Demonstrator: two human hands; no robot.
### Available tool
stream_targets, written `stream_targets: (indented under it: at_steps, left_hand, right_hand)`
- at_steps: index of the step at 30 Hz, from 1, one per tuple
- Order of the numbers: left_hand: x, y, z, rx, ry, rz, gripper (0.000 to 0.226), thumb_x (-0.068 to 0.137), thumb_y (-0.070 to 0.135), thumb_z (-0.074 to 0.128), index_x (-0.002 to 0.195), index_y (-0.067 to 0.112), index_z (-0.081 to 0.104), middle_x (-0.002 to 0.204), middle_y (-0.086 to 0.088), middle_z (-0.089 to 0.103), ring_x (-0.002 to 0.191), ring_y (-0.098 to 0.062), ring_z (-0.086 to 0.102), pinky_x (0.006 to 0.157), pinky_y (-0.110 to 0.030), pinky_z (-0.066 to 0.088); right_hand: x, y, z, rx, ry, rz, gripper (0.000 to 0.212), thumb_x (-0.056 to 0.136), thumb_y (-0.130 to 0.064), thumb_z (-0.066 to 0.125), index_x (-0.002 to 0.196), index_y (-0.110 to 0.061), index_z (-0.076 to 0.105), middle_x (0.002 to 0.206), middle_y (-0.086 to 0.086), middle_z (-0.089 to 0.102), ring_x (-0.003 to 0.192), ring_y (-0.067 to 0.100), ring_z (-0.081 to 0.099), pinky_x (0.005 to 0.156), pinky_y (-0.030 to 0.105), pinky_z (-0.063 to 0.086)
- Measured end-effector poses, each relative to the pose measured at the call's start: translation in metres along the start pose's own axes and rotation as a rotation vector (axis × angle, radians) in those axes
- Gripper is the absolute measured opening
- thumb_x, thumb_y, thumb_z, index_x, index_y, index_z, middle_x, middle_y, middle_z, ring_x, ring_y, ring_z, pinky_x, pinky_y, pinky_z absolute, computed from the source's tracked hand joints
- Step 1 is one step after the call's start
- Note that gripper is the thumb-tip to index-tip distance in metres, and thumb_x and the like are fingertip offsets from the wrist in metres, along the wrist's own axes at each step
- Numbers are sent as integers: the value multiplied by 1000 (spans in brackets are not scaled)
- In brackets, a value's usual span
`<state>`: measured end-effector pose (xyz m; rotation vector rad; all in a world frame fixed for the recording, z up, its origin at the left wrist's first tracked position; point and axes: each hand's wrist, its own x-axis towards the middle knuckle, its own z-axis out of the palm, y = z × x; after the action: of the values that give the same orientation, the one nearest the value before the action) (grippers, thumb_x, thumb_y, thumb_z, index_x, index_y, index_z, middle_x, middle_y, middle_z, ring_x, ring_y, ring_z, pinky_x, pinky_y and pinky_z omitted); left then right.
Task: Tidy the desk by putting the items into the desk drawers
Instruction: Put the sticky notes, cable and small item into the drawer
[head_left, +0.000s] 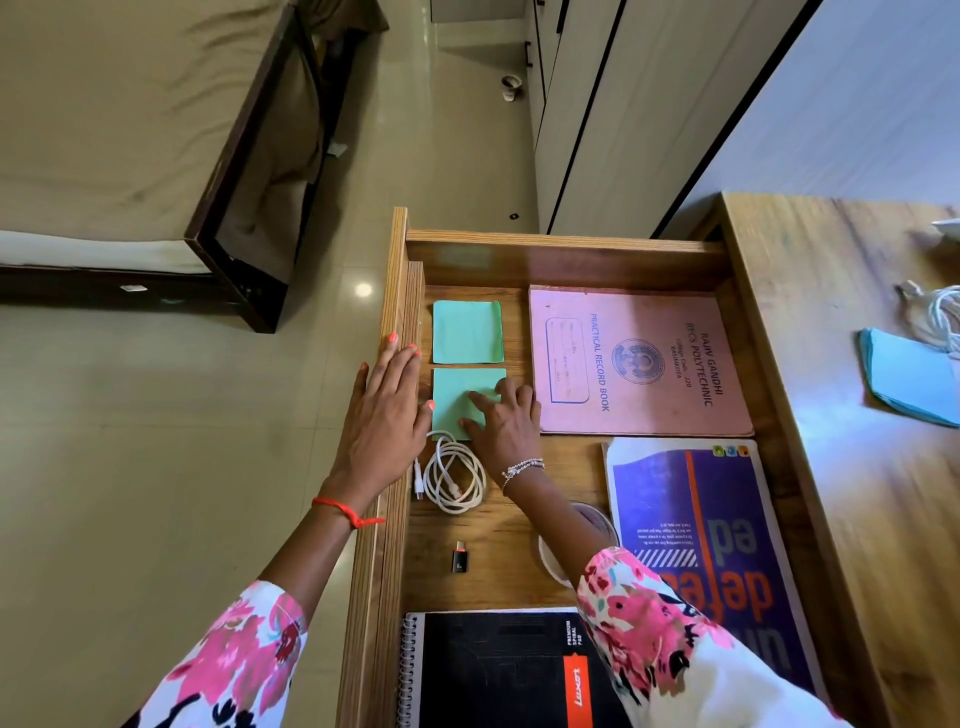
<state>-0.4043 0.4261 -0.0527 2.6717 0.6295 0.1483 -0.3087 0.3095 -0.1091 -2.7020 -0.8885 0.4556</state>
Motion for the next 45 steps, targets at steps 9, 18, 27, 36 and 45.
stream_targets:
  at_steps: [9, 18, 27, 36, 45]
  left_hand:
    - [-1, 0, 0, 14, -15, -5, 56, 96, 24, 45, 145, 6, 25, 156, -8, 20, 146, -19, 1, 117, -38, 11]
    - [-1, 0, 1, 17, -6, -2, 56, 95, 22, 48, 144, 4, 29, 154, -11, 24, 146, -21, 4, 117, -42, 13]
    - [-1, 1, 0, 71, -8, 15, 54, 95, 24, 46, 143, 6, 29, 154, -9, 24, 146, -21, 3, 117, -41, 7]
    - [-4, 0, 4, 176, 11, 80, 50, 92, 21, 51, 136, 2, 39, 148, -14, 35, 145, -26, 12, 115, -51, -2]
    - [-16, 30, 8, 107, -105, 178, 55, 94, 21, 50, 141, 0, 32, 152, -13, 28, 146, -25, 7, 117, -54, -1]
  right_hand:
    - [1, 1, 1, -4, 19, 12, 41, 88, -38, 54, 127, -28, 50, 130, 8, 40, 120, 29, 34, 98, 39, 31]
    - [-1, -2, 0, 15, 15, 21, 43, 89, -37, 54, 130, -26, 48, 133, 10, 38, 122, 29, 32, 101, 39, 30]
    - [-17, 10, -12, 121, 102, 82, 45, 89, -39, 53, 130, -23, 48, 131, 8, 40, 117, 26, 34, 97, 39, 32]
    - [-57, 40, -40, 173, 260, 224, 33, 90, -29, 53, 120, -16, 58, 124, 10, 47, 117, 28, 36, 92, 35, 28]
    - [-134, 84, -86, 240, 446, 464, 25, 89, -26, 55, 106, -9, 64, 119, 13, 50, 115, 30, 38, 89, 37, 29]
